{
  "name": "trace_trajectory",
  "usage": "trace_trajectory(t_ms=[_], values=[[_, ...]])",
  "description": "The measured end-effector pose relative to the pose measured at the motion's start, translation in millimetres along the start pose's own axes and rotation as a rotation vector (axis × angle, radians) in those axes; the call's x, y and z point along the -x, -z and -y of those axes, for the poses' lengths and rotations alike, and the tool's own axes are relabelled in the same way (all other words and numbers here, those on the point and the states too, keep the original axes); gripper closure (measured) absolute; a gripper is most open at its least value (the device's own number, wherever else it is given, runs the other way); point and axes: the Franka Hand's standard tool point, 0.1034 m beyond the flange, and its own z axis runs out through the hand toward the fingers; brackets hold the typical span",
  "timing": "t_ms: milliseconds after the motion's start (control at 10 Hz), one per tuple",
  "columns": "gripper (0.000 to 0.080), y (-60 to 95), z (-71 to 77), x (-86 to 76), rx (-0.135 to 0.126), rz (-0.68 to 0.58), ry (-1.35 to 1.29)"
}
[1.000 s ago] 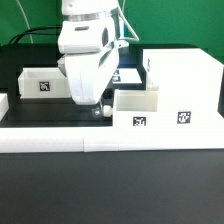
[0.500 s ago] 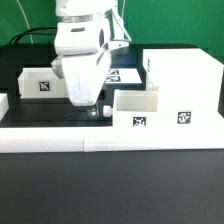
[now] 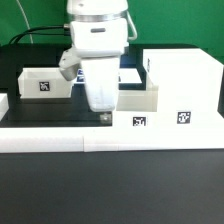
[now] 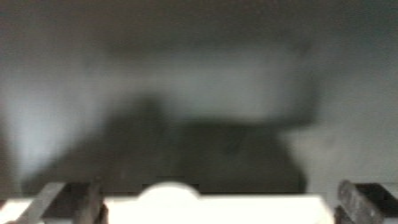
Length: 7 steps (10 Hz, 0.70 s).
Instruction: Assemble drawer
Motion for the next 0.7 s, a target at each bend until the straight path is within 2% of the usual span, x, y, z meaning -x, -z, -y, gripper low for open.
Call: trace_trajectory(t_ms=[500, 600, 700], values=[[0.015, -0.1, -0.4, 2.0, 0.001, 0.009, -0.036], [0.015, -0.4, 0.2, 4.2, 0.001, 0.009, -0.026], [0.015, -2.1, 3.8, 13.4, -0.003, 0.009, -0.011]])
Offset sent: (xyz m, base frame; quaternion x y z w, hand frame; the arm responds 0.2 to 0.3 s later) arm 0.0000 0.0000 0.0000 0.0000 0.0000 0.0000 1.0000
